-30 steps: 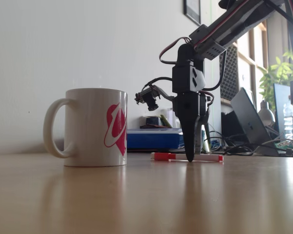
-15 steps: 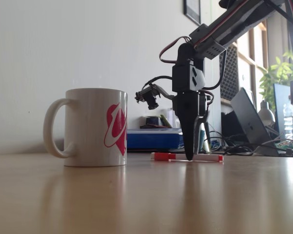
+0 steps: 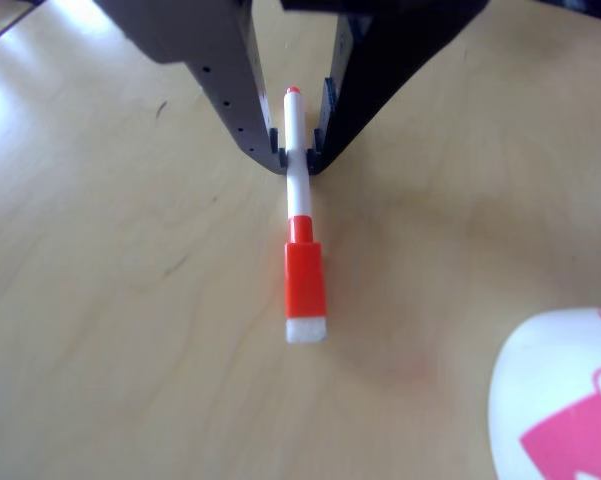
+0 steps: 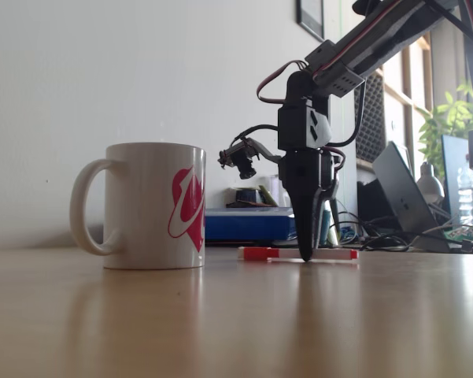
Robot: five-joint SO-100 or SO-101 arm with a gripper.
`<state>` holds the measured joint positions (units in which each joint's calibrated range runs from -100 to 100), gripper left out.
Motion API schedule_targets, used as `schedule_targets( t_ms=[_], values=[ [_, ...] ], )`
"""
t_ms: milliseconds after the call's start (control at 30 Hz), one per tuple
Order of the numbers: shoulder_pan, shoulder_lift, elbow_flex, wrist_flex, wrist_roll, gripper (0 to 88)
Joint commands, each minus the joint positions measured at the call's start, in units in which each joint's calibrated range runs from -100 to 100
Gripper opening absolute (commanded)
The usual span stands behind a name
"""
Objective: Grab the pen and place it in the cup.
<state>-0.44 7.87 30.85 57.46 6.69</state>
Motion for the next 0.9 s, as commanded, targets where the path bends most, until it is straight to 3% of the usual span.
schedule_targets(
  t_ms=[0, 400, 867],
  values=[
    [0.65, -6.71, 1.24, -2.96, -0.12, 1.2],
    [-0.43, -40.74, 1.61, -5.97, -0.07, 1.1],
    [-13.28, -52.11, 11.84, -23.69, -2.28, 1.1]
  ],
)
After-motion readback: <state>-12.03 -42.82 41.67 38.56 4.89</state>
